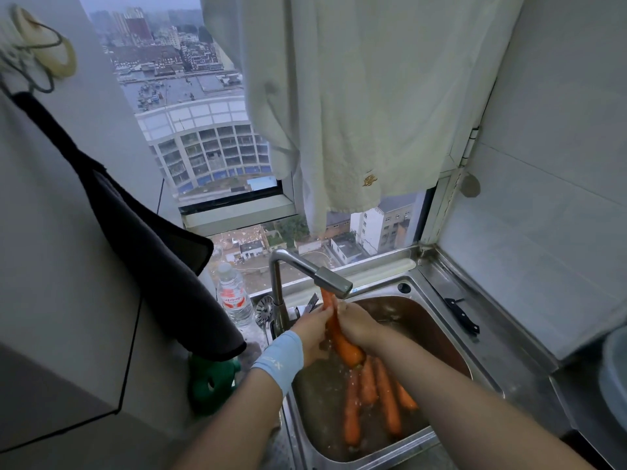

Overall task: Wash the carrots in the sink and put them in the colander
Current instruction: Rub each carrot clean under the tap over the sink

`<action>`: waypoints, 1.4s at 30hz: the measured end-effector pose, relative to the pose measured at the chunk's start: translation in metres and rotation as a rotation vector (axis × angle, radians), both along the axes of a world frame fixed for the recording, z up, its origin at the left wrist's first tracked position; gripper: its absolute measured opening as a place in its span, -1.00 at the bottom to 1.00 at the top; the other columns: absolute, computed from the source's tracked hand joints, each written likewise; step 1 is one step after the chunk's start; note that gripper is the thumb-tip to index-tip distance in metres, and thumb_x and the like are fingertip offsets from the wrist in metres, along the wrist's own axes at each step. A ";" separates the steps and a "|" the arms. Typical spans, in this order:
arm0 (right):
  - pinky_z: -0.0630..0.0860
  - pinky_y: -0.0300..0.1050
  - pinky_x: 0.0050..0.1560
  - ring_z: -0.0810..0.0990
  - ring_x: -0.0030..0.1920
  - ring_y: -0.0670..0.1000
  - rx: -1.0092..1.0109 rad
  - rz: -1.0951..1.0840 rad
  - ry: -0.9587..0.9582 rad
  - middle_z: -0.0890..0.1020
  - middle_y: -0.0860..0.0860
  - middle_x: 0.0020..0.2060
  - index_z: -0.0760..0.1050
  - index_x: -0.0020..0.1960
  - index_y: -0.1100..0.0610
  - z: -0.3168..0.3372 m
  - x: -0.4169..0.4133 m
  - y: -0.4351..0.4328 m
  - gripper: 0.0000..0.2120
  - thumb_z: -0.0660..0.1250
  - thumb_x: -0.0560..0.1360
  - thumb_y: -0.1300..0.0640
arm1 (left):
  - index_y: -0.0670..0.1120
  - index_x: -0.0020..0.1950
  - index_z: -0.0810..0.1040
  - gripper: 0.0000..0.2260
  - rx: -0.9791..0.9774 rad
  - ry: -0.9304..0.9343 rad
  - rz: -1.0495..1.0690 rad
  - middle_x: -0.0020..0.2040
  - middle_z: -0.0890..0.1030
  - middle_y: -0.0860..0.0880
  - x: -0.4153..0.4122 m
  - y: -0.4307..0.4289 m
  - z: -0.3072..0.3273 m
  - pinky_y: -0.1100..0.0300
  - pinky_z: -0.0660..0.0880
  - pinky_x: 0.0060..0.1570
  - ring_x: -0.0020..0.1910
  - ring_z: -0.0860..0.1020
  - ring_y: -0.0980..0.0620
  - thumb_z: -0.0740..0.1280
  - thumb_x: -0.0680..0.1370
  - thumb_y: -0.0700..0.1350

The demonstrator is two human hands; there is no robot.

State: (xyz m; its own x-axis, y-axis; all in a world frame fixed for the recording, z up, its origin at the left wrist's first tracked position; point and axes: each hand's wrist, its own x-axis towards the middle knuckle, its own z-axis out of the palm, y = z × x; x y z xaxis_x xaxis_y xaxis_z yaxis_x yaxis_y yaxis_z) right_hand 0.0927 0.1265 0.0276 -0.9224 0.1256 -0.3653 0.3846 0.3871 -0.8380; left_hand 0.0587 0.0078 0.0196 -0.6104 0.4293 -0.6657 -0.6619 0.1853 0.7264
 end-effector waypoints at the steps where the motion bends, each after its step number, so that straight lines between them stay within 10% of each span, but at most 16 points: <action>1: 0.52 0.02 0.24 0.62 0.02 0.06 -0.018 -0.044 -0.020 0.66 0.07 -0.05 0.59 -0.01 0.07 -0.001 -0.005 -0.001 -0.60 0.01 0.74 0.00 | 0.21 0.44 0.40 -0.65 -0.003 -0.009 -0.069 0.35 0.55 -0.12 0.002 -0.003 0.003 -0.29 0.50 0.25 0.30 0.54 -0.22 0.27 0.64 0.09; 7: 0.60 0.10 0.15 0.64 0.06 0.14 -0.410 -0.301 -0.142 0.65 0.18 0.02 0.53 0.12 0.20 -0.005 -0.016 -0.005 -0.87 0.25 0.68 0.18 | 0.06 0.38 0.47 -0.74 0.059 0.015 -0.011 0.16 0.59 -0.20 0.004 -0.012 0.004 -0.10 0.59 0.16 0.08 0.58 -0.16 0.21 0.69 -0.11; 11: 0.59 0.18 0.21 0.66 0.08 0.21 -0.598 -0.468 -0.161 0.69 0.21 0.06 0.57 0.18 0.17 -0.010 -0.015 -0.013 -0.78 0.37 0.61 0.07 | 0.02 0.25 0.54 -0.80 0.038 0.040 0.105 -0.11 0.57 -0.16 0.000 -0.002 0.003 0.14 0.55 -0.25 -0.23 0.51 -0.03 0.24 0.68 0.02; 15: 0.63 -0.01 -0.21 0.65 -0.18 0.19 -0.647 -0.534 -0.203 0.68 0.21 -0.13 0.56 0.07 0.17 -0.011 -0.013 -0.014 -0.73 0.41 0.58 -0.04 | -0.14 0.09 0.49 -0.69 -0.076 0.033 0.130 -0.45 0.44 -0.12 -0.006 0.010 0.003 0.20 0.35 -0.44 -0.48 0.41 -0.02 0.22 0.66 0.11; 18: 0.66 0.11 0.02 0.68 -0.03 0.22 -0.490 -0.548 -0.210 0.69 0.24 -0.05 0.56 0.14 0.20 -0.014 -0.017 -0.015 -0.68 0.29 0.64 -0.06 | -0.08 0.01 0.46 -0.73 -0.126 0.063 0.116 -0.39 0.43 -0.14 -0.007 0.007 0.002 0.21 0.30 -0.46 -0.46 0.42 -0.03 0.10 0.69 0.06; 23: 0.58 0.01 -0.15 0.69 -0.02 0.27 -0.396 -0.626 -0.262 0.67 0.28 -0.05 0.52 0.20 0.27 -0.035 -0.037 -0.019 -0.50 0.06 0.67 -0.13 | 0.00 0.18 0.46 -0.73 -0.204 0.173 0.013 -0.37 0.45 -0.12 -0.007 0.005 0.001 0.18 0.38 -0.42 -0.45 0.43 -0.03 0.06 0.69 0.11; 30: 0.56 0.10 0.20 0.61 0.15 0.21 -0.434 -0.662 -0.187 0.63 0.21 0.13 0.42 0.34 0.25 -0.010 -0.026 -0.021 -0.66 0.22 0.67 0.06 | -0.04 0.04 0.50 -0.62 -0.184 0.105 0.024 -0.37 0.43 -0.09 -0.004 -0.004 0.001 0.27 0.29 -0.45 -0.48 0.36 0.01 0.18 0.60 0.26; 35: 0.63 0.00 -0.27 0.66 0.04 0.20 -0.631 -0.577 -0.165 0.67 0.22 0.09 0.54 0.23 0.18 -0.011 -0.017 -0.011 -0.74 0.35 0.61 0.07 | -0.11 -0.09 0.39 -0.58 -0.102 -0.046 0.082 -0.42 0.43 -0.11 -0.002 -0.004 0.003 0.34 0.13 -0.51 -0.55 0.23 0.02 0.12 0.61 0.25; 39: 0.58 0.18 0.24 0.64 0.09 0.19 -0.491 -0.572 -0.172 0.65 0.19 0.06 0.51 0.25 0.21 -0.009 -0.021 -0.011 -0.74 0.24 0.66 0.08 | -0.09 -0.25 0.38 -0.48 -0.129 -0.067 0.046 -0.44 0.39 -0.08 0.000 -0.003 0.011 0.32 0.17 -0.51 -0.54 0.26 0.03 0.06 0.60 0.33; 42: 0.57 0.11 0.20 0.60 0.06 0.17 -0.396 -0.672 -0.139 0.63 0.18 0.06 0.47 0.30 0.23 -0.006 -0.025 -0.018 -0.73 0.19 0.70 0.10 | -0.13 0.08 0.50 -0.55 -0.135 -0.034 0.092 -0.31 0.54 -0.15 -0.001 0.002 0.014 0.24 0.47 -0.43 -0.42 0.51 -0.04 0.13 0.64 0.25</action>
State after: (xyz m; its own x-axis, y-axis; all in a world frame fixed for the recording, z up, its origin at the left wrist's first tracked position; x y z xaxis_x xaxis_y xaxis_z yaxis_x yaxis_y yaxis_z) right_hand 0.0677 0.1081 0.0212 -0.6378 0.4757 -0.6057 0.5414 -0.2823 -0.7919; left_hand 0.0574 0.0099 0.0338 -0.6189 0.2775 -0.7348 -0.7047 0.2171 0.6755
